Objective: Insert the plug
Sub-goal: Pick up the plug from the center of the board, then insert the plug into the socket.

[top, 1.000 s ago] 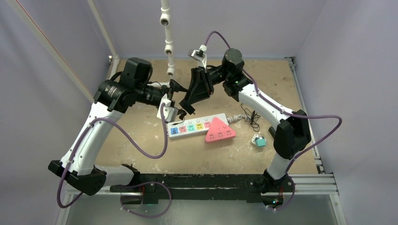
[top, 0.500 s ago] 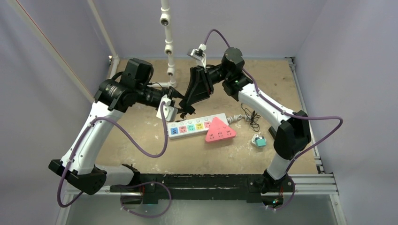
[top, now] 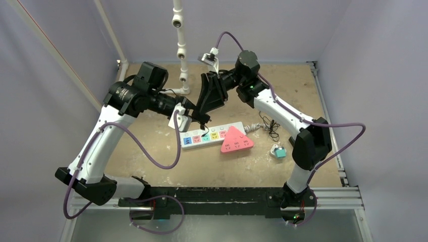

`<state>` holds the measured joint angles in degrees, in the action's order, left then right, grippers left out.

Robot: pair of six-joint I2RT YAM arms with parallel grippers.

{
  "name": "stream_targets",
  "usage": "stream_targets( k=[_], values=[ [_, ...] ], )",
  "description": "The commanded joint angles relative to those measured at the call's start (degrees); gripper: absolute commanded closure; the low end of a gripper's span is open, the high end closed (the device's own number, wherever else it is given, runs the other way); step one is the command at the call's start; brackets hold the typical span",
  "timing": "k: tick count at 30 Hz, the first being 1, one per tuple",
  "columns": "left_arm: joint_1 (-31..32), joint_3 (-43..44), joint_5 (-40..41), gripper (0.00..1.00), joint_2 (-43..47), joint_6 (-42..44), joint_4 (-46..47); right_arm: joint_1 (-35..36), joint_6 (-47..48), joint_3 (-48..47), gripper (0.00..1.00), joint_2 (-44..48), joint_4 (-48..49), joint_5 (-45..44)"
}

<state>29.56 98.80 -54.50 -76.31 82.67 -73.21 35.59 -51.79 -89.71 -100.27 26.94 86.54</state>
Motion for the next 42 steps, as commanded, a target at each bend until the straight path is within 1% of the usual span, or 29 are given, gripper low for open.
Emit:
stream_targets(
  k=[1,3,4,5,6,7,8,11,13,15,17,20,23,26,30,34,37,40,42],
  values=[
    [0.1,0.5,-2.0,1.0,0.2,-2.1,1.4,0.7,1.9,-2.9,0.55,-0.6,0.6,-0.5],
    [0.1,-0.6,-0.9,1.0,0.6,-6.1,2.6,-0.8,6.6,-3.1,0.38,-0.6,-4.1,-1.9],
    [0.1,-1.3,0.0,1.0,1.0,-7.4,2.8,-2.0,11.1,-3.8,0.3,-0.2,-9.4,-3.5],
    [0.1,-2.4,1.0,1.0,1.5,-9.0,3.2,-3.1,17.7,-4.9,0.21,0.3,-16.6,-6.3],
    [0.1,-3.6,2.4,1.0,2.1,-10.8,4.1,-4.8,24.3,-7.5,0.12,0.8,-27.5,-11.4],
    [0.1,-5.0,4.0,1.0,3.2,-13.6,5.5,-5.7,29.4,-9.2,0.06,1.0,-34.4,-16.2],
    [0.1,-6.3,5.8,1.0,4.1,-15.9,6.8,-6.4,31.8,-10.4,0.02,1.1,-38.0,-20.2],
    [0.1,-9.1,10.7,1.0,6.9,-21.0,8.4,-7.7,35.0,-14.1,0.01,-0.2,-46.9,-28.9],
    [0.1,-10.6,14.4,1.0,8.5,-23.6,8.8,-7.7,36.3,-15.0,0.01,-0.5,-50.6,-36.5],
    [0.0,-12.3,18.7,1.0,10.1,-24.5,7.7,-7.7,36.5,-14.8,0.01,-0.5,-52.8,-41.7],
    [-0.1,-14.1,23.4,1.0,11.8,-25.1,6.2,-7.7,36.1,-14.3,0.01,-0.1,-53.7,-49.5],
    [-0.4,-16.1,31.5,1.0,14.1,-28.0,6.0,-7.7,35.2,-13.0,0.01,0.9,-54.8,-57.0],
    [-1.1,-17.1,39.1,1.0,16.0,-32.8,7.2,-7.6,34.5,-10.6,0.01,2.9,-53.5,-61.2],
    [-1.6,-20.1,48.0,1.0,19.8,-38.9,12.8,-7.4,33.7,-9.2,0.01,4.2,-52.2,-62.7],
    [-1.8,-24.5,58.5,1.0,22.3,-42.3,18.0,-7.0,34.5,-8.0,0.01,4.6,-53.7,-65.6],
    [-2.2,-27.1,60.9,1.0,20.7,-41.7,13.2,-6.9,35.0,-4.2,0.01,5.8,-54.9,-69.0],
    [-2.3,-29.8,61.0,1.0,19.0,-39.2,10.2,-6.9,35.1,-1.5,0.01,6.6,-55.4,-70.3],
    [-2.3,-31.7,55.4,1.0,18.0,-36.8,12.3,-6.9,35.4,0.3,0.01,7.4,-55.7,-69.8],
    [-2.3,-32.7,50.8,1.0,14.4,-34.6,13.7,-7.0,36.1,0.3,0.01,7.0,-56.7,-71.9]
  ],
)
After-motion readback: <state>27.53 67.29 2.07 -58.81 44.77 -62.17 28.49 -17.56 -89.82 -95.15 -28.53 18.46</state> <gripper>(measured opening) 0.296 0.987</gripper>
